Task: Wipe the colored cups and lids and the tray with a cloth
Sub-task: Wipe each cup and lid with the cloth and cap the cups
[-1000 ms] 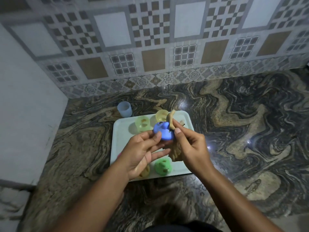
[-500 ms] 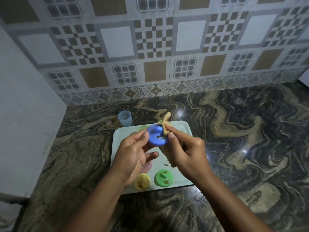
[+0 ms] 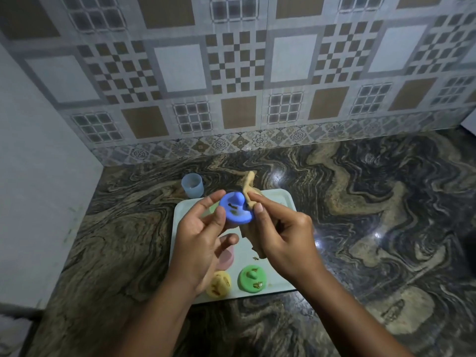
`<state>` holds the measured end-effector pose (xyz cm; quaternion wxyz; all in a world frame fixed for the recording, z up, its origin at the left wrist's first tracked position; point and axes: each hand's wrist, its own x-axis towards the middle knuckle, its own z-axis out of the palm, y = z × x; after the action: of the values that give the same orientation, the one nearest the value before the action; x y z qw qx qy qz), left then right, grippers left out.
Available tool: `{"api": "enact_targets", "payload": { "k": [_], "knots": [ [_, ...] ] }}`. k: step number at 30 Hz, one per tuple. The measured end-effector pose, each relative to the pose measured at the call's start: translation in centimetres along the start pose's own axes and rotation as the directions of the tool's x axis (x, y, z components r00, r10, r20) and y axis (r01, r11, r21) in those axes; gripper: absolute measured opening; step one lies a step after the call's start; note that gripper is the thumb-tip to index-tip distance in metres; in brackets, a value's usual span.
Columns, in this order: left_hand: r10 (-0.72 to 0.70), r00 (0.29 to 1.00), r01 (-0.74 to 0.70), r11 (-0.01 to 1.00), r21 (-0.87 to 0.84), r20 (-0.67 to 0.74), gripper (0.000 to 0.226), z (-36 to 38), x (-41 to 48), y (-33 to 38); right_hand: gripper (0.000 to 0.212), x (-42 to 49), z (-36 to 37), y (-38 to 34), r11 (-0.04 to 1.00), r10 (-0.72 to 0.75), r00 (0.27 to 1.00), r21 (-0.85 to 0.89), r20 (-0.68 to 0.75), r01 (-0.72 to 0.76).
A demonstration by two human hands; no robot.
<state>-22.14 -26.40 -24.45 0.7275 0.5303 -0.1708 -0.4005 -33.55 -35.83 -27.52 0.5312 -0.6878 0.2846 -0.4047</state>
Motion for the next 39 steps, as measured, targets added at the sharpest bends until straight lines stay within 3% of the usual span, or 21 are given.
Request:
{"api": "enact_targets", "payload": {
  "k": [7, 13, 19, 24, 30, 39],
  "knots": [
    [0.069, 0.996, -0.070, 0.997, 0.030, 0.054, 0.062, 0.5, -0.6, -0.4, 0.029, -0.6, 0.3, -0.5, 0.997, -0.069, 0.997, -0.036, 0.019, 0.069],
    [0.086, 0.996, -0.085, 0.995, 0.049, -0.020, 0.054, 0.5, -0.8, -0.1, 0.030, 0.2, 0.1, -0.3, 1.000, -0.012, 1.000, -0.014, 0.006, 0.012],
    [0.092, 0.996, -0.093, 0.995, 0.043, 0.022, 0.058, 0.8, -0.9, -0.6, 0.028, -0.4, 0.3, -0.8, 0.995, -0.082, 0.996, -0.049, 0.021, 0.083],
    [0.071, 0.996, -0.069, 0.996, 0.048, -0.050, 0.042, 0.3, -0.4, -0.6, 0.030, 0.0, 0.3, -0.3, 0.998, -0.054, 0.999, -0.023, 0.009, 0.054],
    [0.094, 0.996, -0.093, 0.993, 0.069, -0.012, 0.059, 0.4, -0.5, -0.6, 0.031, -0.5, 0.8, -0.8, 0.987, -0.128, 0.991, -0.099, 0.025, 0.130],
    [0.082, 0.995, -0.079, 0.996, 0.051, -0.049, 0.041, -0.1, -0.7, -0.5, 0.032, 0.0, 0.9, -0.6, 0.990, -0.110, 0.994, -0.086, 0.010, 0.111]
  ]
}}
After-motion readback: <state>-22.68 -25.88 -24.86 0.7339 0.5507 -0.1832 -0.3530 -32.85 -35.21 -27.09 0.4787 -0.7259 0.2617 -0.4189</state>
